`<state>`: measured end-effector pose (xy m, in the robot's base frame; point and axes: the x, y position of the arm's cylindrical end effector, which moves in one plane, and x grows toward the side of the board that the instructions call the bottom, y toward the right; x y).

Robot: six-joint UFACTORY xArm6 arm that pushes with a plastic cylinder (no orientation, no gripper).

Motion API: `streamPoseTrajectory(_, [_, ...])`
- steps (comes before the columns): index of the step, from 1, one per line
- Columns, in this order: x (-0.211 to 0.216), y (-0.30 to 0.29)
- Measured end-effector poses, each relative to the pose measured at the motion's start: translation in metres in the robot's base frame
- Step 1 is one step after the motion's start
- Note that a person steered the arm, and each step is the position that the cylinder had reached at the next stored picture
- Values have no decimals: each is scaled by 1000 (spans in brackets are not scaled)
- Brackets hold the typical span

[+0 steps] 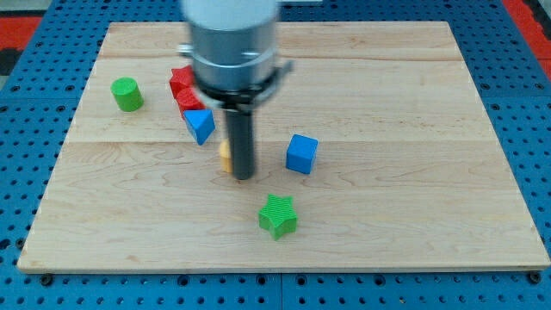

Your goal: Drag the yellow heart to the bottom right side of the green circle

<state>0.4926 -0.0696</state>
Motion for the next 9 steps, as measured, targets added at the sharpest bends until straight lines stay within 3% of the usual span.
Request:
streamPoseTrajectory(1, [10, 24])
streamPoseTrajectory(2, [-14, 70])
streamPoseTrajectory(3, [-33, 32])
streamPoseTrajectory(4, [-34, -37])
streamPoseTrajectory(5, [-28, -67])
streamPoseTrajectory(6, [15, -40])
streamPoseTrajectory(7, [-6, -100])
streamPoseTrajectory(8, [-23, -121])
streamPoseTrajectory(9, [11, -126])
